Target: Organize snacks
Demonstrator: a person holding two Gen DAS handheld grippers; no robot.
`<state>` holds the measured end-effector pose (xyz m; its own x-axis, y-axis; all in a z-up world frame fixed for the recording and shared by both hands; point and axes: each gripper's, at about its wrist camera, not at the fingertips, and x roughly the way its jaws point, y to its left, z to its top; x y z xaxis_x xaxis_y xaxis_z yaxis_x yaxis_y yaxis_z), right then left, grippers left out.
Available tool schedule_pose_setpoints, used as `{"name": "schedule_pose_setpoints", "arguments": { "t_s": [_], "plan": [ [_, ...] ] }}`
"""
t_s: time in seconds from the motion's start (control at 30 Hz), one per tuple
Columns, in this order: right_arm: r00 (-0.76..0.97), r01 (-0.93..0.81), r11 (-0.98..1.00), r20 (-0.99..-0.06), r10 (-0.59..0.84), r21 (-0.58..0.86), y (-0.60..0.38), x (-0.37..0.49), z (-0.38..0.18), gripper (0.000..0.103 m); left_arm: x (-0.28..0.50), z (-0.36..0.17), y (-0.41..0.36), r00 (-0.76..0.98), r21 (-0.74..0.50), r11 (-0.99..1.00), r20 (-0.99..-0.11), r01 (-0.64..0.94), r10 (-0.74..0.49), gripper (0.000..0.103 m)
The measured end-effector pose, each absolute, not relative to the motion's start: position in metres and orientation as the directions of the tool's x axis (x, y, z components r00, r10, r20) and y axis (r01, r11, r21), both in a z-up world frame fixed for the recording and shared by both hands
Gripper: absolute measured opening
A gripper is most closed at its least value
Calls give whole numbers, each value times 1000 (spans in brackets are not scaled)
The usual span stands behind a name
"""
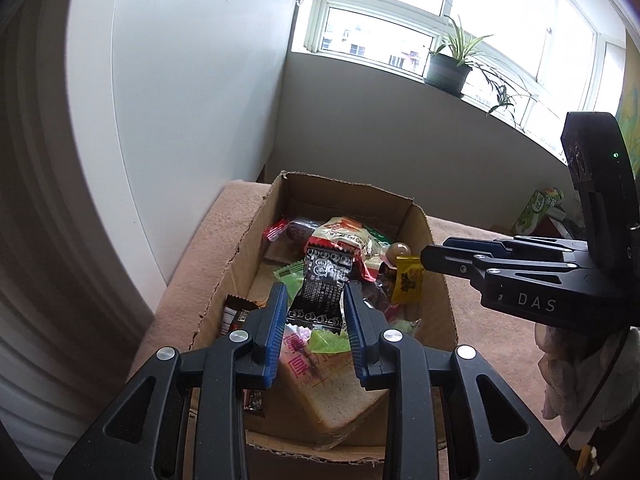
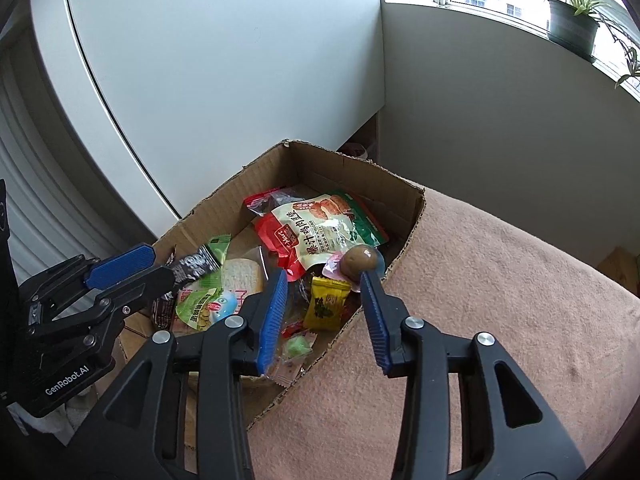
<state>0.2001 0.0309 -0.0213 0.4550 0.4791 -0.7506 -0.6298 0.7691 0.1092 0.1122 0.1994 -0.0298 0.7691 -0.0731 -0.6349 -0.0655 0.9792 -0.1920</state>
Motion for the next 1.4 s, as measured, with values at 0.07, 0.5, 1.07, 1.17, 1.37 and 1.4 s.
{"name": "schedule_pose_setpoints", "arguments": {
  "t_s": [0.07,0.5,1.07,1.17,1.37,1.4],
  "plan": [
    [465,-627,771,-743,482,108,29,197,-19,57,112,-29,200,772,-194,979,-632,-68,-71,40],
    [510,-618,784,-728,458,61,8,170,-18,74,109,-24,202,784,-183,978,-620,-97,-38,71],
    [652,-506,860,-624,431,65,-63,108,-8,97,95,-16,170,799,-118,990,-601,-77,-9,75],
    [659,-491,867,-617,430,79,-70,101,-9,97,84,-17,160,805,-94,993,-593,-69,0,75],
    [684,-465,883,-604,409,72,-77,93,-9,97,54,-15,152,829,-114,991,-560,-76,-1,81],
    [688,-463,884,-602,405,65,-77,91,-9,97,50,-16,152,831,-110,990,-557,-85,10,81]
  ]
}}
